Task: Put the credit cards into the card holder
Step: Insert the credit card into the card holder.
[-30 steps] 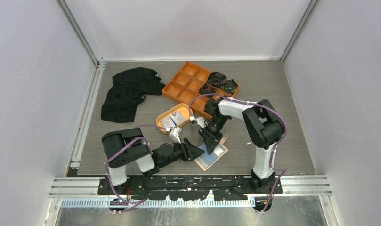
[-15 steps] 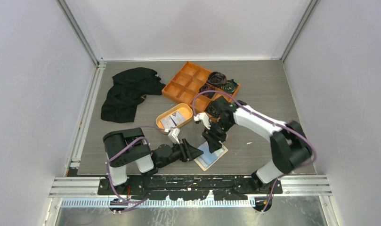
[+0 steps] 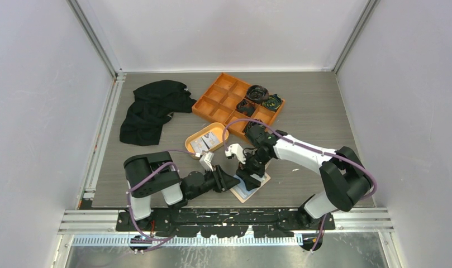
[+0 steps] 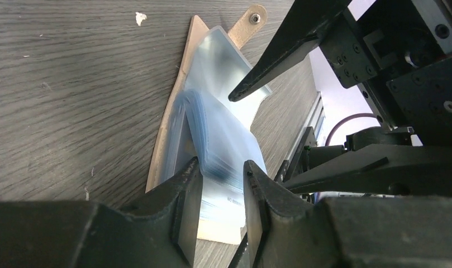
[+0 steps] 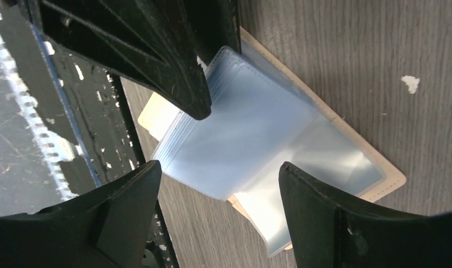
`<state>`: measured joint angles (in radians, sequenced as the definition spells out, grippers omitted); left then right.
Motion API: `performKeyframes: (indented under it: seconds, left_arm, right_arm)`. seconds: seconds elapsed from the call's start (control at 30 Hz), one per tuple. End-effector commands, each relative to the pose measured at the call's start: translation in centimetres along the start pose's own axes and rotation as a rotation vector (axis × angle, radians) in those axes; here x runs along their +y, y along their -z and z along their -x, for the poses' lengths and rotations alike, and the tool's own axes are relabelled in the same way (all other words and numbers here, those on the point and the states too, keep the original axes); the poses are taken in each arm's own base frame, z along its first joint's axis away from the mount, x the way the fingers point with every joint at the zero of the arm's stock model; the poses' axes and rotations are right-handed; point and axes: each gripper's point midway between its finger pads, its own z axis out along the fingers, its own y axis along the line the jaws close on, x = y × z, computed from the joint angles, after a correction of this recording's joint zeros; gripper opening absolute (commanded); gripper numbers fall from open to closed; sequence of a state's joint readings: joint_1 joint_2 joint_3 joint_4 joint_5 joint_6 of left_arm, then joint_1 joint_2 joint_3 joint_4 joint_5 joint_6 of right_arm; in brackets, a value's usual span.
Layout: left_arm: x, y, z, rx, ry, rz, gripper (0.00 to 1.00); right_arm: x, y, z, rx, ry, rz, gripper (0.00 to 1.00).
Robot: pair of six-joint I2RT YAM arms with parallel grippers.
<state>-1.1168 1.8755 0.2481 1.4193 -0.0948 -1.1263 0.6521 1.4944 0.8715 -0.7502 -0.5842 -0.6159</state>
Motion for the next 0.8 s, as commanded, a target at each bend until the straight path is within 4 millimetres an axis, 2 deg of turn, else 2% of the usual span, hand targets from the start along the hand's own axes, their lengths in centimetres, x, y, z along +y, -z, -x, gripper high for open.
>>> performKeyframes:
  seconds: [0.0,0.2,0.57,0.7,0.77]
  left_arm:
    - [0.0,-0.3,0.1,-0.006,-0.014,-0.005,0.33]
    - [-0.2,-0.6,-0.1,0.003,-0.015,-0.014,0.28]
    - [-0.4,-0.7,-0.1,0.004,-0.016,-0.021,0.27]
    - [-0.4,-0.7,0.0,0.005,-0.018,-0.022,0.29]
    - [-0.4,-0.6,0.0,0.003,-0.020,-0.021,0.30]
  right_arm:
    - [-1.8,0.1,1.8,-0.010,0.015,-0.126,0.82]
    - [-2.1,-0.7,1.9,0.023,0.036,-0.173,0.82]
    - [-2.2,-1.4,1.8,0.070,0.045,-0.198,0.81]
    - [-2.8,-1.4,1.7,0.095,0.051,-0.235,0.74]
    - [-3.3,-1.2,1.7,0.106,0.051,-0.259,0.66]
